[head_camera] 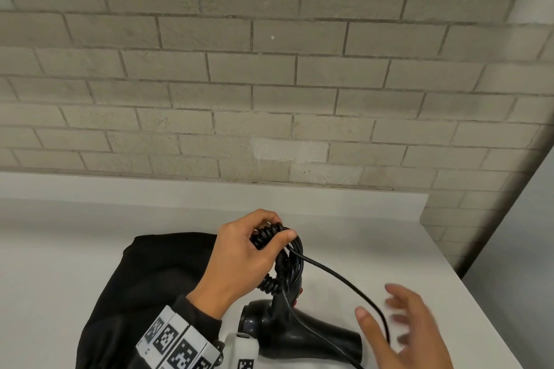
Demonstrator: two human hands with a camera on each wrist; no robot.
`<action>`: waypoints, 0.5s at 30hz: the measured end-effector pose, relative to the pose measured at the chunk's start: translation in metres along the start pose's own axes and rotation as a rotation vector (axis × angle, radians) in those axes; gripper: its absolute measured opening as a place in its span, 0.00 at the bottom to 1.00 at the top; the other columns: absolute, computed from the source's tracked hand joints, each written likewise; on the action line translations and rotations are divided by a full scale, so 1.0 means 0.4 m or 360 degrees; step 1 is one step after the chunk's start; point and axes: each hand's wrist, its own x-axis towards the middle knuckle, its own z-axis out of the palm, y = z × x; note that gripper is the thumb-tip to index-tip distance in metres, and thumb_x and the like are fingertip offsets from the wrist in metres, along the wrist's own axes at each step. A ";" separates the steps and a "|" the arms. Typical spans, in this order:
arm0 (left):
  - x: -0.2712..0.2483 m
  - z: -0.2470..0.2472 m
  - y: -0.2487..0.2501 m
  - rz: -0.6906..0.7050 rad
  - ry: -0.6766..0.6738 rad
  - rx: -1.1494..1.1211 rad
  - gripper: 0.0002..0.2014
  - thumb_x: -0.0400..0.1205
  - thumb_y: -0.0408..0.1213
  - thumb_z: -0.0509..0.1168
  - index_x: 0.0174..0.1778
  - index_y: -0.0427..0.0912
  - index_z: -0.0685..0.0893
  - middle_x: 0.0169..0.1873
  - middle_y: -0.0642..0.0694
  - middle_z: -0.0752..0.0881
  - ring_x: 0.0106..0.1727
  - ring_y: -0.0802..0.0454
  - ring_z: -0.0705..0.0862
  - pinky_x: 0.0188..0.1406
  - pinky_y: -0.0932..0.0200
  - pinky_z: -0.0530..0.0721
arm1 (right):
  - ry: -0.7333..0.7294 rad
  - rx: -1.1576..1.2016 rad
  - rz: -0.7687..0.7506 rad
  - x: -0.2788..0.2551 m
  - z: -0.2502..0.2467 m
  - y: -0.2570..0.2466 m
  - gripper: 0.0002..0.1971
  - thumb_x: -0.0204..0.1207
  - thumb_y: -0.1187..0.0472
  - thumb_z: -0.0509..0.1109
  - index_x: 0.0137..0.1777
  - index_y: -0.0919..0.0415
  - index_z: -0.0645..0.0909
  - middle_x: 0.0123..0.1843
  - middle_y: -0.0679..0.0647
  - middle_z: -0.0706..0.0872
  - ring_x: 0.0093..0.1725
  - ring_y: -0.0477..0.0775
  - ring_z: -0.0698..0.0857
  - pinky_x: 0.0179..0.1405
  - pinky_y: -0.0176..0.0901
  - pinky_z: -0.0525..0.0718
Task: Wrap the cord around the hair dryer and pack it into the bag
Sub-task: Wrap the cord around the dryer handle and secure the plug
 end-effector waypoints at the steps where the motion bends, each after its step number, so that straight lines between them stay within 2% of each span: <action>1: -0.002 0.002 0.002 0.0001 0.0003 -0.0005 0.07 0.74 0.47 0.76 0.44 0.51 0.88 0.38 0.60 0.88 0.40 0.60 0.87 0.42 0.74 0.81 | 0.0207 -0.0108 -0.0226 -0.017 0.012 -0.019 0.22 0.56 0.45 0.80 0.50 0.48 0.83 0.47 0.48 0.83 0.45 0.54 0.80 0.46 0.45 0.80; 2: -0.004 0.005 0.004 -0.0004 0.0005 -0.0022 0.07 0.74 0.47 0.76 0.44 0.52 0.88 0.37 0.60 0.88 0.39 0.59 0.88 0.42 0.71 0.83 | 0.0303 -0.0057 -0.0424 -0.039 0.021 -0.055 0.20 0.57 0.43 0.75 0.49 0.47 0.82 0.48 0.44 0.81 0.47 0.50 0.79 0.49 0.38 0.78; 3: -0.007 0.008 0.005 -0.0017 0.0006 -0.0059 0.07 0.74 0.48 0.76 0.44 0.53 0.88 0.37 0.59 0.88 0.37 0.57 0.89 0.42 0.66 0.87 | 0.0321 0.0002 -0.0559 -0.061 0.035 -0.082 0.17 0.57 0.42 0.73 0.46 0.43 0.80 0.46 0.40 0.81 0.45 0.43 0.79 0.47 0.28 0.76; 4: -0.010 0.011 0.007 -0.0035 0.0005 -0.0100 0.08 0.74 0.48 0.77 0.44 0.53 0.88 0.37 0.58 0.88 0.36 0.55 0.89 0.42 0.58 0.90 | 0.0229 0.0023 -0.0582 -0.076 0.051 -0.099 0.15 0.56 0.41 0.71 0.43 0.41 0.78 0.43 0.39 0.82 0.44 0.39 0.81 0.44 0.21 0.74; 5: -0.013 0.015 0.008 -0.0043 0.0004 -0.0128 0.08 0.74 0.48 0.77 0.44 0.54 0.87 0.36 0.56 0.88 0.34 0.53 0.89 0.40 0.51 0.91 | 0.0032 0.0032 -0.0500 -0.086 0.071 -0.111 0.16 0.55 0.38 0.71 0.42 0.39 0.76 0.43 0.39 0.83 0.44 0.36 0.82 0.43 0.19 0.75; 7: -0.018 0.023 0.012 -0.0020 -0.0002 -0.0130 0.08 0.74 0.48 0.77 0.44 0.53 0.87 0.35 0.55 0.88 0.32 0.52 0.88 0.36 0.45 0.91 | -0.0572 0.0048 -0.0169 -0.098 0.114 -0.115 0.25 0.53 0.35 0.74 0.49 0.37 0.73 0.48 0.40 0.84 0.49 0.37 0.84 0.48 0.22 0.78; 9: -0.022 0.026 0.018 0.0007 -0.0016 -0.0124 0.08 0.74 0.49 0.77 0.44 0.53 0.87 0.34 0.54 0.88 0.31 0.51 0.87 0.34 0.45 0.90 | -0.1024 0.0220 0.0171 -0.098 0.141 -0.118 0.27 0.58 0.43 0.80 0.56 0.39 0.71 0.48 0.45 0.85 0.47 0.45 0.87 0.50 0.29 0.83; 10: -0.022 0.025 0.019 0.0015 -0.0025 -0.0118 0.08 0.75 0.49 0.77 0.45 0.53 0.87 0.34 0.54 0.88 0.31 0.52 0.87 0.34 0.46 0.90 | -0.1147 0.0263 0.0214 -0.097 0.148 -0.117 0.25 0.62 0.47 0.80 0.56 0.41 0.73 0.44 0.45 0.86 0.44 0.48 0.88 0.50 0.31 0.84; 11: -0.023 0.023 0.020 0.0020 -0.0031 -0.0108 0.08 0.75 0.49 0.76 0.45 0.53 0.87 0.34 0.54 0.88 0.30 0.53 0.87 0.34 0.48 0.90 | -0.1198 0.0288 0.0185 -0.098 0.147 -0.116 0.20 0.65 0.49 0.80 0.54 0.42 0.76 0.38 0.46 0.86 0.39 0.48 0.88 0.49 0.33 0.84; 13: -0.021 0.014 0.017 0.0019 -0.0028 -0.0098 0.08 0.75 0.49 0.76 0.44 0.52 0.87 0.33 0.54 0.87 0.27 0.54 0.86 0.34 0.52 0.89 | -0.1137 0.0352 0.0078 -0.099 0.117 -0.128 0.09 0.65 0.49 0.78 0.43 0.46 0.83 0.26 0.46 0.80 0.29 0.42 0.80 0.39 0.29 0.78; 15: -0.017 0.003 0.007 0.0039 -0.0036 -0.0057 0.06 0.77 0.48 0.74 0.44 0.52 0.86 0.30 0.54 0.85 0.24 0.56 0.82 0.30 0.57 0.84 | -0.0989 0.0449 -0.0003 -0.088 0.062 -0.148 0.08 0.62 0.46 0.74 0.35 0.47 0.85 0.23 0.49 0.74 0.25 0.44 0.72 0.31 0.29 0.70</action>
